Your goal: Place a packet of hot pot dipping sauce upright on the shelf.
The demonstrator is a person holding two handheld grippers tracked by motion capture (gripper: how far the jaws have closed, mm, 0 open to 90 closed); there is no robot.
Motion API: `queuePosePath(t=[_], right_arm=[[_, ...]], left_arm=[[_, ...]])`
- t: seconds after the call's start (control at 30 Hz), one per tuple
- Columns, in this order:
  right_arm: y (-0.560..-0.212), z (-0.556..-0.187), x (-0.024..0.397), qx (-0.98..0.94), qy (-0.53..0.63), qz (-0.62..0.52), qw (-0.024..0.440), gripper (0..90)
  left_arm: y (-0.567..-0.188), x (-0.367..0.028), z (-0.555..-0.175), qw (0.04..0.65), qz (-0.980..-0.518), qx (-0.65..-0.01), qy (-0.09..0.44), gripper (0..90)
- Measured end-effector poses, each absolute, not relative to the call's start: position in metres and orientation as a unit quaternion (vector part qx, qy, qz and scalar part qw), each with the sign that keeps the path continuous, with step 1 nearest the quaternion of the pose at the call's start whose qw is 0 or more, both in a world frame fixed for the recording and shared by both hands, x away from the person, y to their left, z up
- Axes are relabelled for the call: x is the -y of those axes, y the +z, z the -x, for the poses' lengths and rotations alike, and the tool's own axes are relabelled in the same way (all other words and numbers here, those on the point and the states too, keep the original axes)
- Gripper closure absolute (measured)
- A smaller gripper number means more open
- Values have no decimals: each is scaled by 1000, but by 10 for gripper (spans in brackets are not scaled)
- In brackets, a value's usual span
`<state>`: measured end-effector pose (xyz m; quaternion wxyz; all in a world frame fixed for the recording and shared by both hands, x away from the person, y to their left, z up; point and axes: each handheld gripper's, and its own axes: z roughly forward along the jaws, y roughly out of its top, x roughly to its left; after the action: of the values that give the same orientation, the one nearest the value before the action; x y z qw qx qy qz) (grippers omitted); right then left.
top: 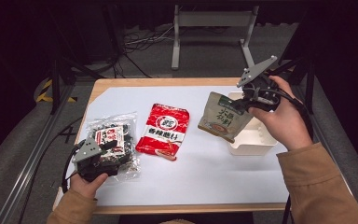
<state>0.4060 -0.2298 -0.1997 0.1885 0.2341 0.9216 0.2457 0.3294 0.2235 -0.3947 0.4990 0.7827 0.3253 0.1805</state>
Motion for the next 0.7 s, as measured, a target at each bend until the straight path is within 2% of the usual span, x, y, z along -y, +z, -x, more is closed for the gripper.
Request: queuePosePath(t=[0.7], right_arm=[[-188, -439, 262, -913, 232, -231, 241, 900]], left_arm=[[-395, -223, -331, 501, -780, -330, 178, 292]])
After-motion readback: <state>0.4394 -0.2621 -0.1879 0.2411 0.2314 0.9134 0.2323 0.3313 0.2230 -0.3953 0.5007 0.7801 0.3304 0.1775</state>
